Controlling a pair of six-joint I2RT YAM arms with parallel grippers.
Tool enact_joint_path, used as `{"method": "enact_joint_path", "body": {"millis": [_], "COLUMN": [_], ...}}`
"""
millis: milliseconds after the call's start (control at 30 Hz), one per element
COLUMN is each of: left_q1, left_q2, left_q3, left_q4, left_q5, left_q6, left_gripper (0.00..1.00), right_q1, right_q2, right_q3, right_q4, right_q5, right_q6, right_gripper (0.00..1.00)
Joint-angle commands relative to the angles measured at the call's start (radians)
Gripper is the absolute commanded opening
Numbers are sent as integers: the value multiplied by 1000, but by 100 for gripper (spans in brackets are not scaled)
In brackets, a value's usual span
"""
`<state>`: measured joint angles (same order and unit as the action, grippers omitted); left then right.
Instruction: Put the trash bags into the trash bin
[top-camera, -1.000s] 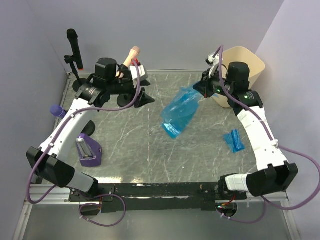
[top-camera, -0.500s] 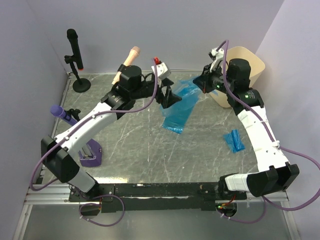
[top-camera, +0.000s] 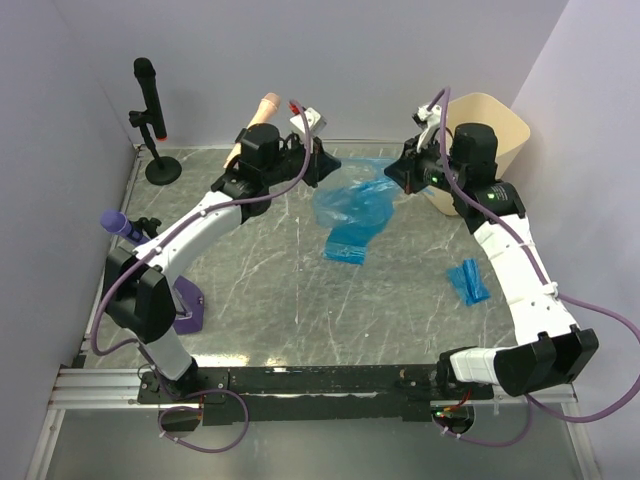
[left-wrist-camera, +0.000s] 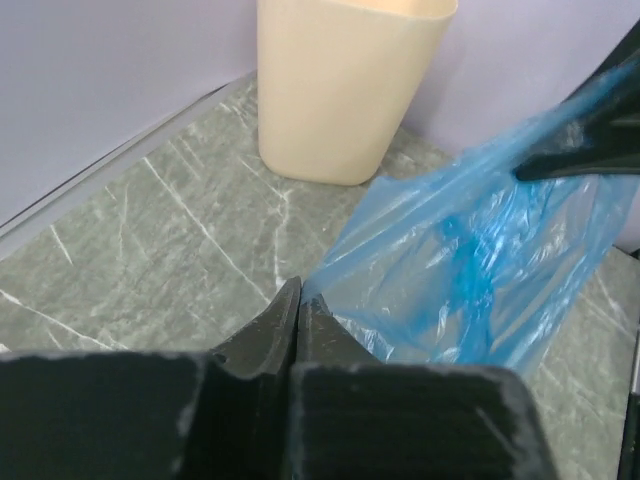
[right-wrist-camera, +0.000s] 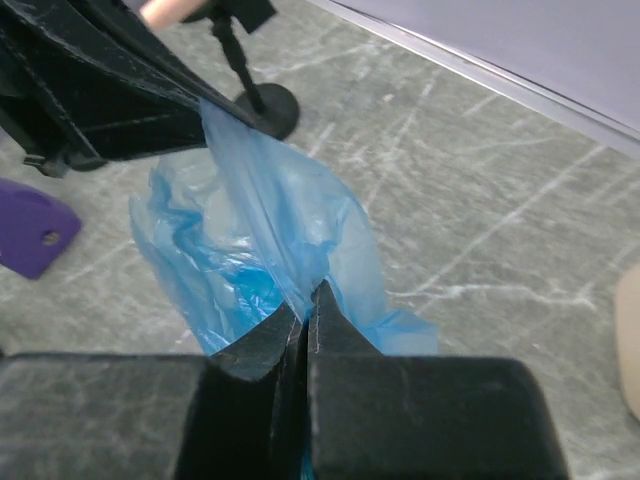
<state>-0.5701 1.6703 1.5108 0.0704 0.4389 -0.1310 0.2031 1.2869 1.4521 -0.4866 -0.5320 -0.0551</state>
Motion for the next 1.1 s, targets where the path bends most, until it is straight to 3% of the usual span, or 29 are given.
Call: {"method": "enact_joint_path", "body": {"millis": [0, 67, 300, 567, 800, 967, 1067], "left_q1": [19, 41, 101, 111, 133, 138, 136], "left_q2": [-26, -49, -112, -172, -195, -201, -204], "left_q3": [8, 5, 15, -49, -31, -27, -24], "left_q4": [31, 34, -15, -26, -8, 9, 19], "left_q5": [40, 28, 4, -84, -275, -253, -239], "left_q6": [16, 19, 37, -15, -272, -400, -447], "left_gripper": [1, 1, 1, 1, 0, 1, 0], "right_q1": [-24, -31, -45, -51, -59, -68, -70], "right_q2": [-54, -60, -124, -169, -224, -201, -144], "right_q3": [1, -12, -113, -75, -156, -210, -220], "right_q4": [-32, -62, -90, -119, -127, -40, 66], "right_q5": [67, 84, 165, 152, 47, -92, -206], "right_q6": [-90, -152, -226, -218, -40, 131, 256], "right_gripper": [0, 1, 36, 46, 53, 57, 65]}}
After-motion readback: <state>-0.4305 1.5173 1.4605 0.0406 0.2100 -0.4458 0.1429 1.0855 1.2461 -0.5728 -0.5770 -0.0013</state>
